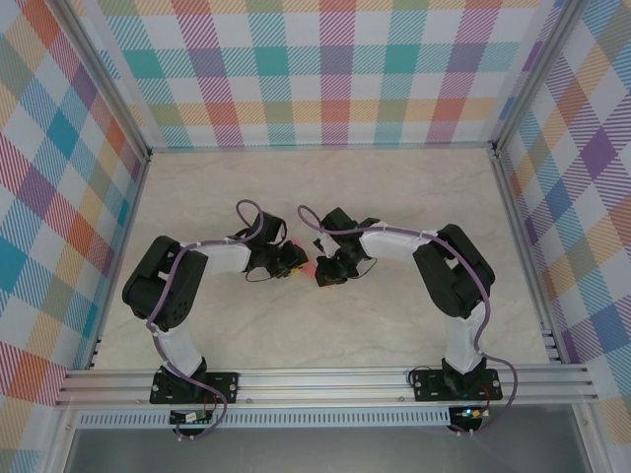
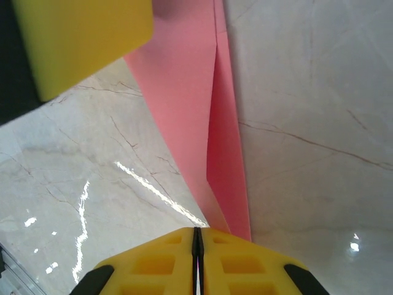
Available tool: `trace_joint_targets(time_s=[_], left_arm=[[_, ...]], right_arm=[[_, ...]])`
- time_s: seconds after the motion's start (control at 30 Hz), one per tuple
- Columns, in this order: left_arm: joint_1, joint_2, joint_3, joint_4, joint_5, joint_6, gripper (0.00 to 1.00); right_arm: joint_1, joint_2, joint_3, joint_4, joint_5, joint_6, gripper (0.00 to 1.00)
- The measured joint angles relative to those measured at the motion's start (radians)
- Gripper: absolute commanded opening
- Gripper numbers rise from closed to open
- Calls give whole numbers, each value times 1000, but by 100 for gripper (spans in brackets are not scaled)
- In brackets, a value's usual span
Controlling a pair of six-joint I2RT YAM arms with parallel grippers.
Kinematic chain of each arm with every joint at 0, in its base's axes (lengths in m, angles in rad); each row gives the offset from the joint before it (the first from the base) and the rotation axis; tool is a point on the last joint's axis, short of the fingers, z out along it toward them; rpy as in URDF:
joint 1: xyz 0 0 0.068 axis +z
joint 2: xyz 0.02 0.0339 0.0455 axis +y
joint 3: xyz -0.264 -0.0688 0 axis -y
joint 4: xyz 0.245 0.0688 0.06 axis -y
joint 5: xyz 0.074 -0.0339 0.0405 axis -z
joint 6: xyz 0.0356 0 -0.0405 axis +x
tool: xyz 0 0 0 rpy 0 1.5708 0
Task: Fold a paper plane with a square sheet of paper (pick it up from the middle)
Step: Fold the wing for the fifth time at the center of the table.
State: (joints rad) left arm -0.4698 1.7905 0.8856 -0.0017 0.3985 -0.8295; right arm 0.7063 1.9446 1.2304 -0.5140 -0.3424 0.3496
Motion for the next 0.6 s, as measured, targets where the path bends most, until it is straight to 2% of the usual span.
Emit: trace_joint_targets(time_s=[0.6], left_arm=[[0, 2, 3, -5, 0, 0, 25]], right_arm=[[-3, 18, -4, 10, -6, 0, 11]])
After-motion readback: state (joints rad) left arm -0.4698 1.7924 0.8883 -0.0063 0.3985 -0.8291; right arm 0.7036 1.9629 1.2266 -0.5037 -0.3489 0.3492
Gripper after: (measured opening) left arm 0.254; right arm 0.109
